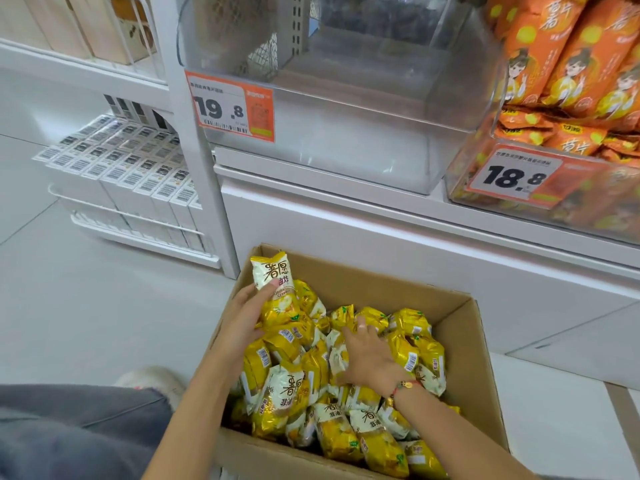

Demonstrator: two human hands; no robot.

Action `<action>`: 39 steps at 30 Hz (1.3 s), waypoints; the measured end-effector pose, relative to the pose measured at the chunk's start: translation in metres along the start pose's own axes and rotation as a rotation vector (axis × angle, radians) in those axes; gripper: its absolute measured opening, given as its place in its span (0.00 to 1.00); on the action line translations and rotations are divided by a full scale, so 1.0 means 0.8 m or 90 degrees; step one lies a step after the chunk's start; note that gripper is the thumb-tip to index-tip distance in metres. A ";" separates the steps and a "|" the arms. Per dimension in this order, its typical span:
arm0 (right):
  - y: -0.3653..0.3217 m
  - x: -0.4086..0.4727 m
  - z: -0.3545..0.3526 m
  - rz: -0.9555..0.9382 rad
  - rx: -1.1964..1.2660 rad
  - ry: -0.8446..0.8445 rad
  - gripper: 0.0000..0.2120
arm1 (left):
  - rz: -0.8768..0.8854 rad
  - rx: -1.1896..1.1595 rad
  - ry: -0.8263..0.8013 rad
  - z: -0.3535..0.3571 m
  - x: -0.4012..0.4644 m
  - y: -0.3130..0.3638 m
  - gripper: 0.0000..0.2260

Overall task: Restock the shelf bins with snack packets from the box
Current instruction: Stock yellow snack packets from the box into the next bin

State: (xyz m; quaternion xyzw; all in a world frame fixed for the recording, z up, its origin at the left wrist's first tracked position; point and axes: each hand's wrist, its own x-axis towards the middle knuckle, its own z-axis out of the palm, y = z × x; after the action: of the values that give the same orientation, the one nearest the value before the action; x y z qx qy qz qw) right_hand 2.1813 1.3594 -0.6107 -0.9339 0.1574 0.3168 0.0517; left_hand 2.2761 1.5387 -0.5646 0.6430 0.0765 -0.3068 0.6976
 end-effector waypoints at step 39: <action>-0.008 -0.109 -0.423 -0.375 0.892 0.149 0.19 | 0.672 0.276 0.222 -0.007 0.013 0.332 0.19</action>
State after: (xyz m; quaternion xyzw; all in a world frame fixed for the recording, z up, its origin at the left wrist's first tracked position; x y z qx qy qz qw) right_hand 2.3126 1.3218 -0.2893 -0.7140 0.0705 0.0151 0.6964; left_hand 2.4260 1.5362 -0.3452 0.7628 -0.2044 0.1833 0.5855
